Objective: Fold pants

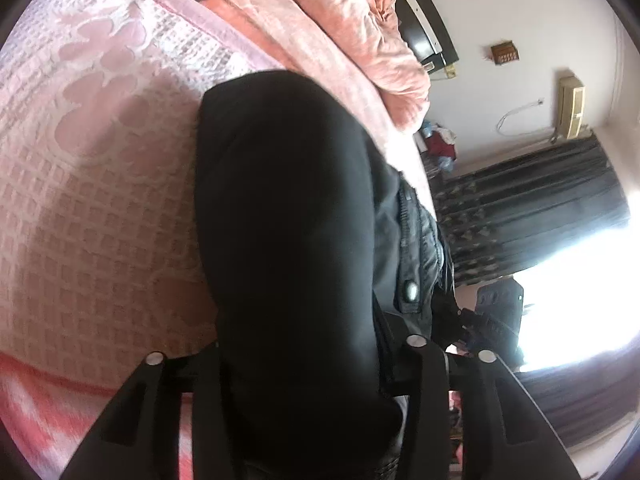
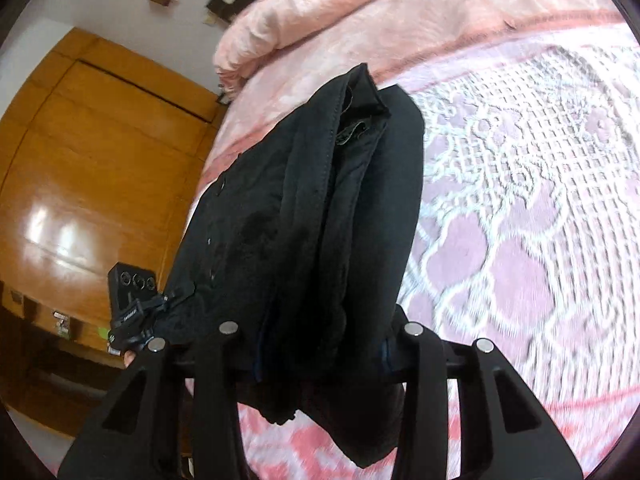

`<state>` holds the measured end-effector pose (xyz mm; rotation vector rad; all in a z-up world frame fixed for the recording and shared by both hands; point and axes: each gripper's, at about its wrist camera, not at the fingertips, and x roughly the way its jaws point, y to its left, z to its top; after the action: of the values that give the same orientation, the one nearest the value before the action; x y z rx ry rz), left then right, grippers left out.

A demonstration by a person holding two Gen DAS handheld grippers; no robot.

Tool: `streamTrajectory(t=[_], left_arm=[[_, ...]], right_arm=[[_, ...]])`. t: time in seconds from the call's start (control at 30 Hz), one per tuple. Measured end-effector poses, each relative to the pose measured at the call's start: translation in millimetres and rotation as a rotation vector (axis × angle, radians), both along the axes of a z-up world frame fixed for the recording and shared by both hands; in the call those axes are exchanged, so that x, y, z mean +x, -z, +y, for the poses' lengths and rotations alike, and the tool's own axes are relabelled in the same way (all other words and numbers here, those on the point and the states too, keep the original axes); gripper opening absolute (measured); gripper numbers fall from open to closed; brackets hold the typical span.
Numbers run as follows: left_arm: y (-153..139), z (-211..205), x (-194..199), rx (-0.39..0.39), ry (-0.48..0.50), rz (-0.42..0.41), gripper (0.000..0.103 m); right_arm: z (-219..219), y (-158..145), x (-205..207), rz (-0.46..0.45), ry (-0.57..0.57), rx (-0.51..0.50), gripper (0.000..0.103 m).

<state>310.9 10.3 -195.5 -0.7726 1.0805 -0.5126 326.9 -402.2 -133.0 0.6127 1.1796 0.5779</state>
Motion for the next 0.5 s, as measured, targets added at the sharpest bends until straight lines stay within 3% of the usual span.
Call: streamTrajectory(t=[0.13, 0.2, 0.3, 0.4, 0.5], left_arm=[[13, -2, -4, 0.086, 0.020, 0.032, 0.074], [13, 6, -16, 0.138, 0.012, 0.039, 0.086], [9, 19, -32, 0.194, -0.020, 0.040, 0.094], [-2, 23, -44, 0.285, -0.049, 0.015, 0.095], [-22, 22, -73, 0.432, -0.067, -0.048, 0.096]], right_arm=[[-7, 35, 10, 0.076, 0.037, -0.014, 0.048], [-12, 46, 7, 0.100, 0.055, 0.008, 0.060], [-31, 44, -9, 0.098, 0.061, 0.013, 0.076], [-42, 45, -30, 0.088, 0.095, 0.022, 0.078], [-50, 40, -47, 0.090, 0.136, 0.028, 0.078]])
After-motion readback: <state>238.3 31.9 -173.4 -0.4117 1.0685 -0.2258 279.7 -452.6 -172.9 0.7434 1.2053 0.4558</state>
